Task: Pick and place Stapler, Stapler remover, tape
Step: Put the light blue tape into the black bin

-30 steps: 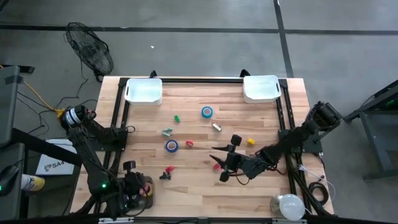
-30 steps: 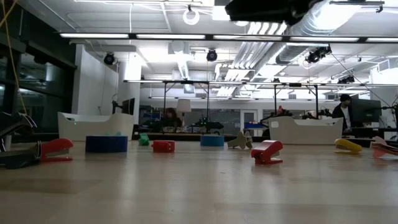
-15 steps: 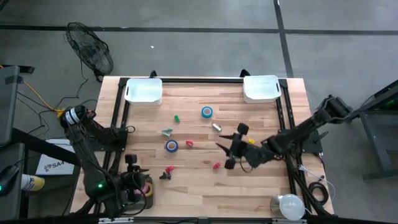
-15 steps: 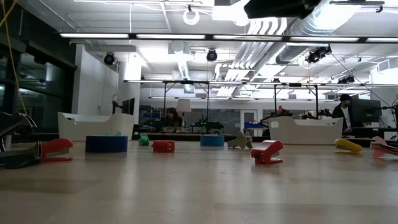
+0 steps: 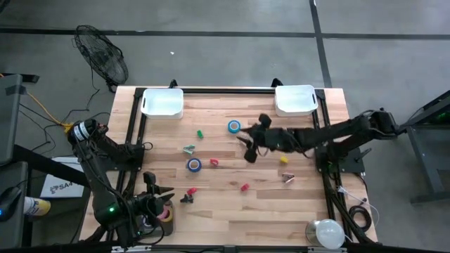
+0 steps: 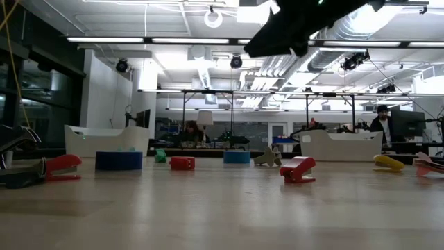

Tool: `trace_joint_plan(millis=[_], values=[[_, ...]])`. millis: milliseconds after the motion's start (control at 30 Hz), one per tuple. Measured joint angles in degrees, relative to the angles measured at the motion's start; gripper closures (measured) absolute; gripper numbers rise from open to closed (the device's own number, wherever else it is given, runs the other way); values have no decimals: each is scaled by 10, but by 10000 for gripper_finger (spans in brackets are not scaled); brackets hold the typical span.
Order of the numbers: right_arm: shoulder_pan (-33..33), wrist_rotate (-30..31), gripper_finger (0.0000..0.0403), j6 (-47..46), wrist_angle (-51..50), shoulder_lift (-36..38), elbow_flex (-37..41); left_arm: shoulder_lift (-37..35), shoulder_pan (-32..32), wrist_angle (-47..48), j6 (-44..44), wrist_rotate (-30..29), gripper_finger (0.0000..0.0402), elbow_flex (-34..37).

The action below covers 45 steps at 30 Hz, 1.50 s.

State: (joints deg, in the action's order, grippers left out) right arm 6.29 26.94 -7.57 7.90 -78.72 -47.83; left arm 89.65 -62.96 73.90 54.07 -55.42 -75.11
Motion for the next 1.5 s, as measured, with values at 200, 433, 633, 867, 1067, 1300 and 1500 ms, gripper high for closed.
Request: trace_joint_plan(millis=[200,433,633,867,1067,1300,1500], values=[[-90,-107,232,-4,-6,0,-4,0,0,0,-3,-21,311,0],[-155,-151,167,-13,-159,-22,-104,0,0,0,-21,-102,311,0],[-190,-173,151,-4,-347,-82,-246,0,12,-8,-27,-199,311,0],[-231,-222,151,13,-501,-195,-386,-1,72,-8,-63,-183,311,0],[-252,-251,151,89,-598,-295,-471,-28,161,-54,-171,-97,311,1],[-262,-292,151,178,-630,-359,-489,-72,291,-273,-507,83,312,1],[-267,-302,151,214,-624,-377,-489,-113,377,-400,-661,213,312,1]])
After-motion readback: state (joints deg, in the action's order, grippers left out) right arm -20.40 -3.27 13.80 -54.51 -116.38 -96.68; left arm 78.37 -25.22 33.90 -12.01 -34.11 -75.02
